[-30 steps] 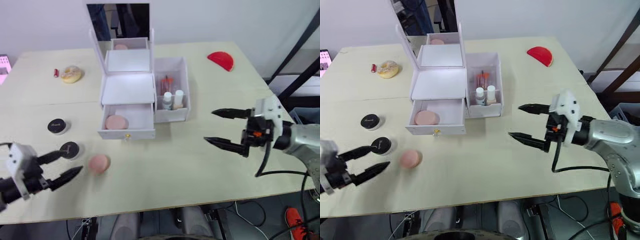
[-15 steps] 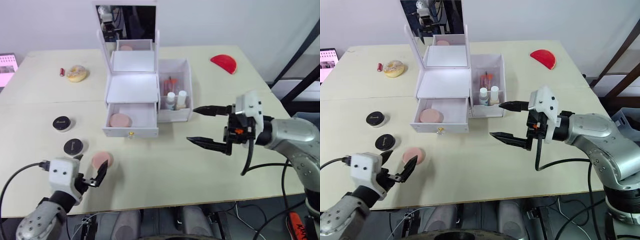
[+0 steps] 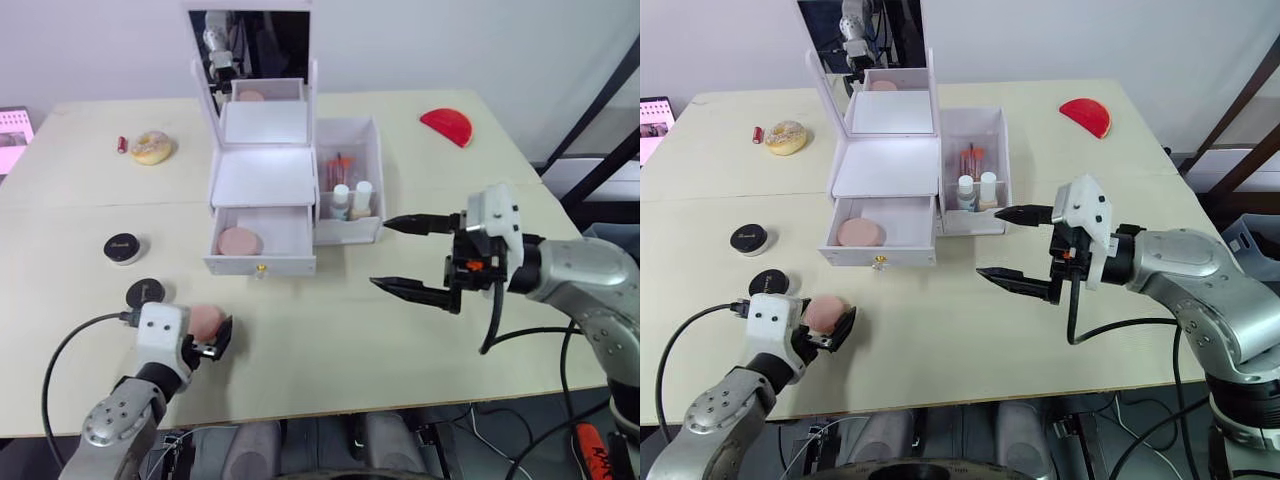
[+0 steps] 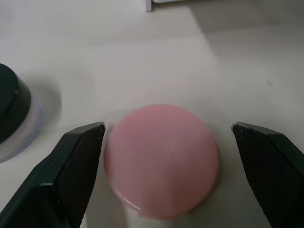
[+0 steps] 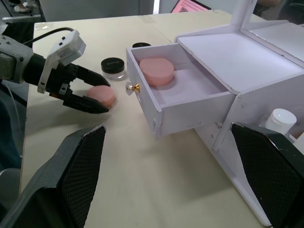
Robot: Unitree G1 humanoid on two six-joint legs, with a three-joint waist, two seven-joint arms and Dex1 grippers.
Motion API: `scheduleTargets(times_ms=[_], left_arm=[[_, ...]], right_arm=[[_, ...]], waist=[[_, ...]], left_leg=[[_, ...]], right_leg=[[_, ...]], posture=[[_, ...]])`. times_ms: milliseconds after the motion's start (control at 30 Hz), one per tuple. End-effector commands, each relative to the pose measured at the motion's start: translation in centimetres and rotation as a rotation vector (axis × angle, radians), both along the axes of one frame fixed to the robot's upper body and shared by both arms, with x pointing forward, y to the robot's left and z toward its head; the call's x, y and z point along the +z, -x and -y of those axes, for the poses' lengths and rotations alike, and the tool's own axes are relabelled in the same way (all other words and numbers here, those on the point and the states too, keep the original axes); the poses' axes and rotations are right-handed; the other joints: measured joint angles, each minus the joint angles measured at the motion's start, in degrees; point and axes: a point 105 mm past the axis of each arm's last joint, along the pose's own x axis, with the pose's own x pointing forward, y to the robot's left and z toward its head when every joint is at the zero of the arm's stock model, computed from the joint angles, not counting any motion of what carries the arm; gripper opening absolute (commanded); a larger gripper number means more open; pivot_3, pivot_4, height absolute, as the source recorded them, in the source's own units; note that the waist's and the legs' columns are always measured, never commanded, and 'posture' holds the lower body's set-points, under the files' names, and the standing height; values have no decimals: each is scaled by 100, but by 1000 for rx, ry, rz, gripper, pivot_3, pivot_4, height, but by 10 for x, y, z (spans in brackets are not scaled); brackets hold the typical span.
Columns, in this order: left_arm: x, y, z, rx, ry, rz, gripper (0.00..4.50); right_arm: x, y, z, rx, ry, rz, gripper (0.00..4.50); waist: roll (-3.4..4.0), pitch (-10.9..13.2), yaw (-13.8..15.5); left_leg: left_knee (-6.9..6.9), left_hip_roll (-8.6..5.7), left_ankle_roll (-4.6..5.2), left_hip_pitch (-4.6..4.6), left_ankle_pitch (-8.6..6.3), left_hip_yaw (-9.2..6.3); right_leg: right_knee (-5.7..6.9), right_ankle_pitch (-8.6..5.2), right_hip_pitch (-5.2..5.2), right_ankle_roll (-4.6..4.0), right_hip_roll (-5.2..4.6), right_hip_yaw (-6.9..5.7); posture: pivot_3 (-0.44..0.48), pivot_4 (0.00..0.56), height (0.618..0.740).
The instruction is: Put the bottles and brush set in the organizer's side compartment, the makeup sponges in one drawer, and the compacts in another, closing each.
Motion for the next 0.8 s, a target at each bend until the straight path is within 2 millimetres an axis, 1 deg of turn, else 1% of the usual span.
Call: scheduleTargets(times_ms=[33,133,300,400,600,800], left_arm=[[5,1,5,-21,-5,-11,4491],[7,1,7,-18,-13,-28,4491],[5,-1,1,19,-42,-63,4491],[4,0,2,16,-41,-78,4491],[4,1,2,18,-41,-91,4491],[3,2,1,18,-45,-100,4491]], right_arm=[[8,6,-1,8,-2,43,4500],[8,6,-1,6,-4,40,4500],[6,8,-2,2,-4,36,4500],[7,9,-2,10,-4,34,4500],[8,13,-2,45,24,36,4500],[5,15,-2,79,58,18,4500]], waist=[[1,0,2],[1,-1,1],[2,-1,2],[5,-3,1],[5,-3,1],[5,-3,1]], left_leg=[[-1,0,0,0,0,0],[-1,0,0,0,0,-1],[0,0,0,2,0,-1],[0,0,0,2,0,-3],[0,0,0,2,0,-2],[0,0,0,2,0,-3]], right_leg=[[0,0,0,0,0,0],[1,0,0,0,0,0],[1,0,1,0,0,0],[2,0,1,-1,1,0],[1,0,2,-1,1,0],[1,0,2,-1,1,0]], posture=[[0,150,739],[0,150,739],[0,150,739],[0,150,739],[0,150,739],[0,150,739]])
